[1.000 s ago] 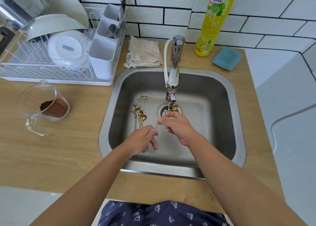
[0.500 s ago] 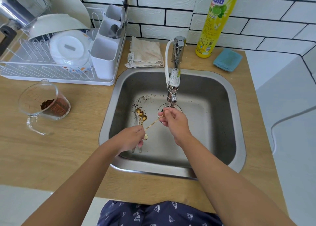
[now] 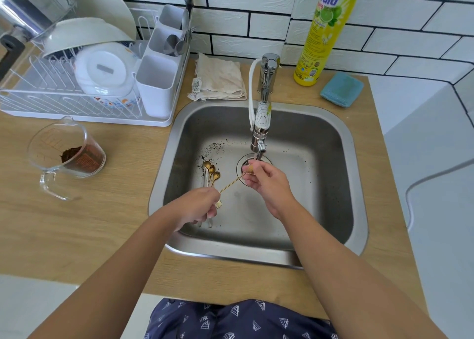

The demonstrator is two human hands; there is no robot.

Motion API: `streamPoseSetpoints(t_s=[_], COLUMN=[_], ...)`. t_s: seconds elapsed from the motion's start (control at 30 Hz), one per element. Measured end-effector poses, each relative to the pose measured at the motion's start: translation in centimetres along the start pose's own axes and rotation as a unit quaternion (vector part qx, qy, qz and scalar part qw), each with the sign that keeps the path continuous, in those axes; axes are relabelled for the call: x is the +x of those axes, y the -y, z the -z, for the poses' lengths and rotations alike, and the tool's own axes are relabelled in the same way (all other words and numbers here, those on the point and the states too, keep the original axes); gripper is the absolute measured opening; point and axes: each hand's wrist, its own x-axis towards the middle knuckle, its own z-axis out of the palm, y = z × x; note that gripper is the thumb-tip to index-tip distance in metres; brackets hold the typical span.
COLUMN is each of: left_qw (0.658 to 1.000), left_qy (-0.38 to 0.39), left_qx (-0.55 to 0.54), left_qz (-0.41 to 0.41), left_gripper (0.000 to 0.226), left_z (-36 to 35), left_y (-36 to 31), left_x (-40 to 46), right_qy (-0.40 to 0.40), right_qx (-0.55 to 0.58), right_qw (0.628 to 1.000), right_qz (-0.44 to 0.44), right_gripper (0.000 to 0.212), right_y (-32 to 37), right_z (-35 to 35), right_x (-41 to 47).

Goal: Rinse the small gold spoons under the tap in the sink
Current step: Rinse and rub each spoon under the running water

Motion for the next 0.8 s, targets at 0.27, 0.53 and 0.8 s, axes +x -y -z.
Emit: streamPoseSetpoints(t_s=[0.27,0.53,0.8], left_qw=[0.999,0.999,0.99], left_qy=[-0.041,-0.006,0.035], left_qx=[0.01,-0.044,-0.133], left_qz=[-0.029,-0.032,0.018], left_gripper=[0.047,0.043,0.048], left_z=[-0.9,-0.9,-0.1], left_y=[0.5,0.6,0.2], left_x=[0.2,0.1,-0.3], right_qy=[0.001,0.022,0.035], right_qx=[0.042,0.055,0.056], right_qw=[0.998,0.998,0.998], right_qz=[-0.036,-0.037,-0.01], right_gripper=[0.016,0.009,0.006], right_y=[0.1,0.5,0.1], right_z=[-0.3,-0.9,-0.5], right_x=[0.0,-0.2,-0.4])
